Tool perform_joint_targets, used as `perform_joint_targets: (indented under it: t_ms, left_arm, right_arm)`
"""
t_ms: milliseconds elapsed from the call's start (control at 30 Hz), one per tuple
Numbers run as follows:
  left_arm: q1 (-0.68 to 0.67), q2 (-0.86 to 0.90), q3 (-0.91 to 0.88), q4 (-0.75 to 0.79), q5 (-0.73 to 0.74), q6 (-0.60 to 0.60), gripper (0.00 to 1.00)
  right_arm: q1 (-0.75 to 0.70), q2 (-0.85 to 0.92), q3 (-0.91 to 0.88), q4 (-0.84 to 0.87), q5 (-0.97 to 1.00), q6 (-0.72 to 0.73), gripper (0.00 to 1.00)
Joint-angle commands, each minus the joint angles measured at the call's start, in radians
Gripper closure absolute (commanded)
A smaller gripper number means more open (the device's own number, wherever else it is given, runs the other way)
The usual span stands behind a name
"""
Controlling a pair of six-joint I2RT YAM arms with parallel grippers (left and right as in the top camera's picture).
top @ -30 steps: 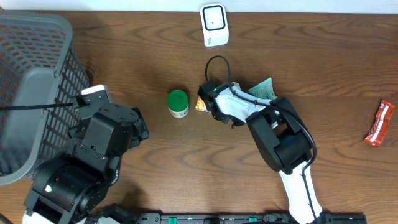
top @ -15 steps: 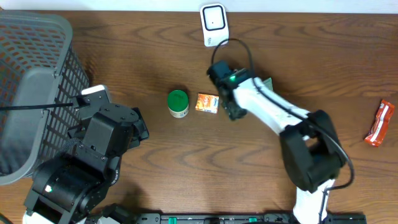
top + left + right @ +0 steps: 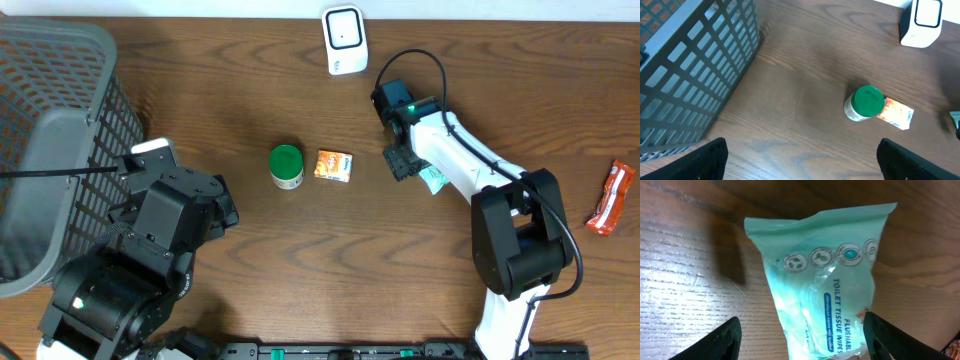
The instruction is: Scan the item barcode
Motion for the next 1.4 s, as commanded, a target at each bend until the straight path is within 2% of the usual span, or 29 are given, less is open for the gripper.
perform_joint_targets:
  t_ms: [0, 467, 667, 800, 900, 1167, 1367]
  left_arm:
    - [0.004, -0.001, 0.006, -0.003, -0.018, 0.006, 0.05]
    - [0.004, -0.001, 0.006, -0.012, -0.018, 0.006, 0.05]
    - [0.004, -0.001, 0.006, -0.016, -0.018, 0.006, 0.05]
    - [0.004, -0.001, 0.006, -0.016, -0.018, 0.006, 0.05]
    - [0.004, -0.001, 0.006, -0.015, -0.018, 0.006, 0.05]
    - [0.004, -0.001, 0.006, -0.015, -0.018, 0.006, 0.05]
    - [0.004, -0.001, 0.006, -0.015, -0.018, 0.006, 0.05]
  right_arm:
    - [-0.005, 0.023, -0.031, 0.013, -0.006, -0.023, 0.26]
    - [-0.029, 0.098, -0.054, 0.052, 0.006, -0.034, 0.3]
    - [-0.015, 0.047, -0.051, 0.04, -0.003, -0.035, 0.22]
    - [-0.02, -0.007, -0.051, 0.026, -0.086, -0.144, 0.17]
    - [-0.04, -0.02, -0.051, 0.014, -0.134, -0.248, 0.17]
    - [-0.058, -0.022, -0.037, 0.016, -0.1, -0.266, 0.17]
    - [-0.07, -0.022, -0.005, 0.003, -0.08, -0.266, 0.21]
